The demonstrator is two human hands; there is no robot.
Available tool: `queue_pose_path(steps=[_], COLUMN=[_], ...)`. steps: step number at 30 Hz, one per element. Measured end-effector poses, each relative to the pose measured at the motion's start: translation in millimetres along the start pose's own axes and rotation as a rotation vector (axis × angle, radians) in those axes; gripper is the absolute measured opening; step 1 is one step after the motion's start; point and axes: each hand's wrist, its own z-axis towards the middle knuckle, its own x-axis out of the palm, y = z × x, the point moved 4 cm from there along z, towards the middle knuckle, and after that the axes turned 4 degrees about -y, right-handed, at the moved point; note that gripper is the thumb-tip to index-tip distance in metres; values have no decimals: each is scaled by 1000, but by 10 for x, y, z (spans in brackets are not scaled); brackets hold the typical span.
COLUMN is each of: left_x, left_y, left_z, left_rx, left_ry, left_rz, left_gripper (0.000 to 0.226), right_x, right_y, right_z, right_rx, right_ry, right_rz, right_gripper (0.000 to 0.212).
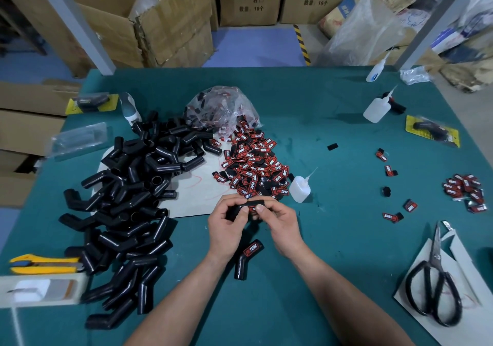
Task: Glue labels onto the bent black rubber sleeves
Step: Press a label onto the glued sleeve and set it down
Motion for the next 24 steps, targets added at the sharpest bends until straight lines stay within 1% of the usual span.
queue_pose_path(steps=[6, 10, 14, 17, 20, 24], left_x=[5, 11, 25, 24, 17, 44], left_y=[3, -4, -13, 5, 41, 49], left_z=[0, -2, -7, -1, 2, -24], left_rx=[-2, 0, 22, 11, 6, 57], left_ry=[3, 2, 16, 9, 4, 76], left_rz=[13, 17, 30, 24, 19, 44], left_gripper=[16, 17, 16, 15, 17, 21], right_x=[-20, -41, -60, -52, -35, -56], right_y=[-28, -45, -47, -48, -42, -34], right_z=[4, 13, 37, 35, 18, 42], right_rx=[12, -13, -24, -5, -27, -30], right_ry=[-48, -71, -109, -111, -114, -156], right_rz=[57, -39, -115, -91, -67, -26], right_gripper=[10, 15, 15, 17, 18, 16])
